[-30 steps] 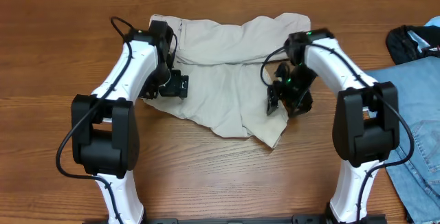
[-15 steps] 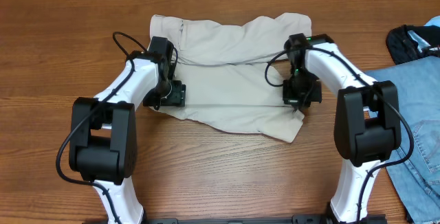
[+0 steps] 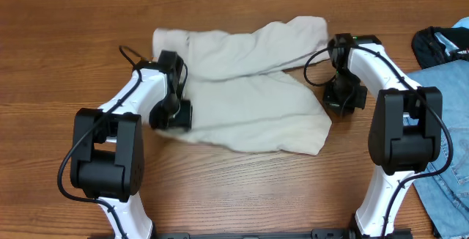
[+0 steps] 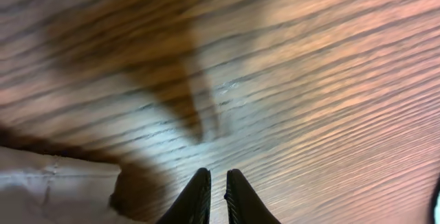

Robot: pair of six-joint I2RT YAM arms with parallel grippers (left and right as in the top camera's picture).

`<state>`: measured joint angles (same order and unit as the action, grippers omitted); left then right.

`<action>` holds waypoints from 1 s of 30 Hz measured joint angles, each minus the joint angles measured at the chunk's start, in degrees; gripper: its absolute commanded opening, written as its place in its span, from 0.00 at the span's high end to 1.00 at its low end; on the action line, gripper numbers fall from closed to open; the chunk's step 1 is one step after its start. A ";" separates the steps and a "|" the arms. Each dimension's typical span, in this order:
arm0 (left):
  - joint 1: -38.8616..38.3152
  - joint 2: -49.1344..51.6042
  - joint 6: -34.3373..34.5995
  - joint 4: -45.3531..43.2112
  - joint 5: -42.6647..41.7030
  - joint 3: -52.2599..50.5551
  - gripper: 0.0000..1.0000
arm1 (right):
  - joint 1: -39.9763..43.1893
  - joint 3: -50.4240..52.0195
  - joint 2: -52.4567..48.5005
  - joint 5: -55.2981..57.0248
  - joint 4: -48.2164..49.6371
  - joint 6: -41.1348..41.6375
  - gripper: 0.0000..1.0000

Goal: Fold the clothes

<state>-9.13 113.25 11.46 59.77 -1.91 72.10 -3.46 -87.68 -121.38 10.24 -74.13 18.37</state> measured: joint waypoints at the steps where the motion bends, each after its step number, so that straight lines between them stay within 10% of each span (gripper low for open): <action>1: 0.00 0.11 0.55 2.27 -0.15 -0.57 0.44 | -0.13 0.00 0.07 -0.63 0.00 -0.02 0.87; 10: 0.11 -0.28 3.82 8.52 -0.50 -3.98 0.42 | -0.48 -0.02 12.61 -4.90 0.20 -2.51 0.86; 15: 0.11 -8.70 5.55 2.67 0.44 -5.09 0.00 | -0.48 -0.04 19.43 -10.05 4.11 -7.06 0.96; 23: 0.15 -24.52 6.03 -12.48 -2.93 -4.55 0.09 | -1.36 -0.04 20.06 -23.69 6.21 -14.21 0.96; 30: 0.15 -16.02 4.90 -14.95 -7.67 -4.57 0.09 | -6.93 6.34 19.87 -27.41 8.44 -15.58 0.96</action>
<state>-8.97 97.23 16.36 44.82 -9.58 67.53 -10.39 -81.34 -101.51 -17.17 -65.69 2.79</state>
